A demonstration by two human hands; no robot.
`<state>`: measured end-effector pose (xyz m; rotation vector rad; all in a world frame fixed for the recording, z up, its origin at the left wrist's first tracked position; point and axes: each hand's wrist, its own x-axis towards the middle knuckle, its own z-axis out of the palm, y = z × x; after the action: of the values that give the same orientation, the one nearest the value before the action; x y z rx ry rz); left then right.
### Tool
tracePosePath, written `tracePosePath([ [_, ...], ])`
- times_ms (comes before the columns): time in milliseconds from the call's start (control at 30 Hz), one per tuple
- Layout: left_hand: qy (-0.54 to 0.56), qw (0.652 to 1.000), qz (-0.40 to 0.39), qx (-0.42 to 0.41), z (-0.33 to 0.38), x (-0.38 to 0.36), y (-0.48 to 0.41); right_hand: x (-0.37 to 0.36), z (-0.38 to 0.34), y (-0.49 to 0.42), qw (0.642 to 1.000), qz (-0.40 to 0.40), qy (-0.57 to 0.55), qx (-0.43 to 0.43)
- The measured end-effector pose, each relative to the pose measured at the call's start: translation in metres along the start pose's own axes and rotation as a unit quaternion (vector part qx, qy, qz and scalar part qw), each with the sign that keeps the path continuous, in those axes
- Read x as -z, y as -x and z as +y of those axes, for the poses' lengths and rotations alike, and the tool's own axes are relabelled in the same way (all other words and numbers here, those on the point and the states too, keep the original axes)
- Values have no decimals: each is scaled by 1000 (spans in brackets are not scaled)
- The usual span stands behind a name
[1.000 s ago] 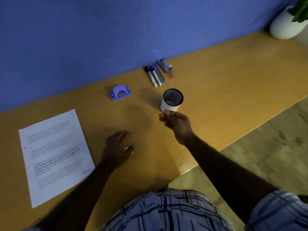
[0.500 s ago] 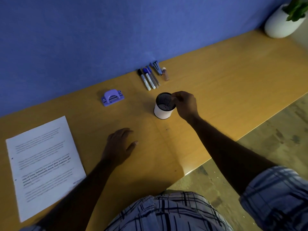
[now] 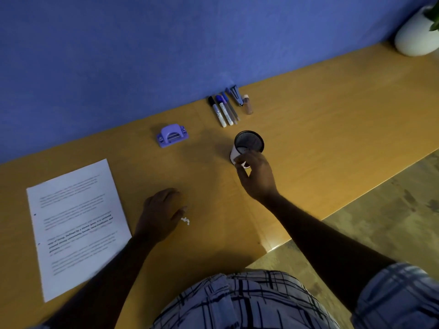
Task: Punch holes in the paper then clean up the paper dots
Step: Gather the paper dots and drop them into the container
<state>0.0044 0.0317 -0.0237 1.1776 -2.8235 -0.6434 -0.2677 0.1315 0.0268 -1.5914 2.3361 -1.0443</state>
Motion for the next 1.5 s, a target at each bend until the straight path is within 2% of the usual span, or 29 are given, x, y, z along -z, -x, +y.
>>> tracePosePath([
  [333,-39,996,-46,-63,-10,-9,40,-55,-24,64,976,-200,17,82],
  [467,-62,994,-64,-59,-11,-20,56,-70,-25,82,958,-275,48,67],
  [600,-74,994,-67,-43,-9,-33,67,-82,-22,97,936,-320,108,96],
  [767,-93,992,-59,-64,-8,-43,67,-91,-22,110,937,-313,123,97],
  [900,-78,995,-43,-44,-10,-46,65,-90,-26,107,947,-292,103,85],
  [1267,45,995,62,70,-1,-49,34,-97,-28,94,951,-279,115,66],
  [1500,69,995,58,33,-14,-48,33,-98,-26,90,955,-264,109,76],
])
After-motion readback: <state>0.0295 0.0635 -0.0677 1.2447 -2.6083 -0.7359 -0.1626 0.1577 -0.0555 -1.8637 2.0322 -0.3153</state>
